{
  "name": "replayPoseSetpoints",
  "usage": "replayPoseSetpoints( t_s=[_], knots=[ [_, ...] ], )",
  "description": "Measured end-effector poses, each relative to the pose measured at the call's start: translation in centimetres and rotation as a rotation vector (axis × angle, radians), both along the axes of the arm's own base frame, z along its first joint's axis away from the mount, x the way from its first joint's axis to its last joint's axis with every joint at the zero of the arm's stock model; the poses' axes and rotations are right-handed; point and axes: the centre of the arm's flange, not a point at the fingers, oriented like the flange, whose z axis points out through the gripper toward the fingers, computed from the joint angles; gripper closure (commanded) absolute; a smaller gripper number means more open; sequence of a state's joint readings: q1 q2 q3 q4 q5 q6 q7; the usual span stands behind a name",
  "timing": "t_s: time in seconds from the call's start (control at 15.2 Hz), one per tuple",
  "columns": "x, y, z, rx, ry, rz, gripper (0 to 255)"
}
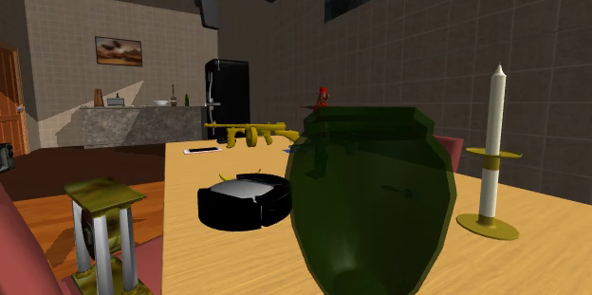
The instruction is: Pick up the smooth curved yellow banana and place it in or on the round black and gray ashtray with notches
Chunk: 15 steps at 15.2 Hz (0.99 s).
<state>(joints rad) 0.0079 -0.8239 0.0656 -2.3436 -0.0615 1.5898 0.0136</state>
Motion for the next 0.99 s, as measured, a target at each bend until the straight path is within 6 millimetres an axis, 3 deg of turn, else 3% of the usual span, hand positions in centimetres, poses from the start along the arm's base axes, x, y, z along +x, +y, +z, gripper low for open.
replayPoseSetpoints(
  t_s=[0.13,0.4,0.99],
  knots=[
    [0.2,0.4,-0.3,0.003,0.001,-0.008,0],
    [1.8,3.3,-3.5,0.023,0.006,-0.072,0],
    [6.5,11.4,-10.3,0.075,0.017,-0.237,0]
  ],
)
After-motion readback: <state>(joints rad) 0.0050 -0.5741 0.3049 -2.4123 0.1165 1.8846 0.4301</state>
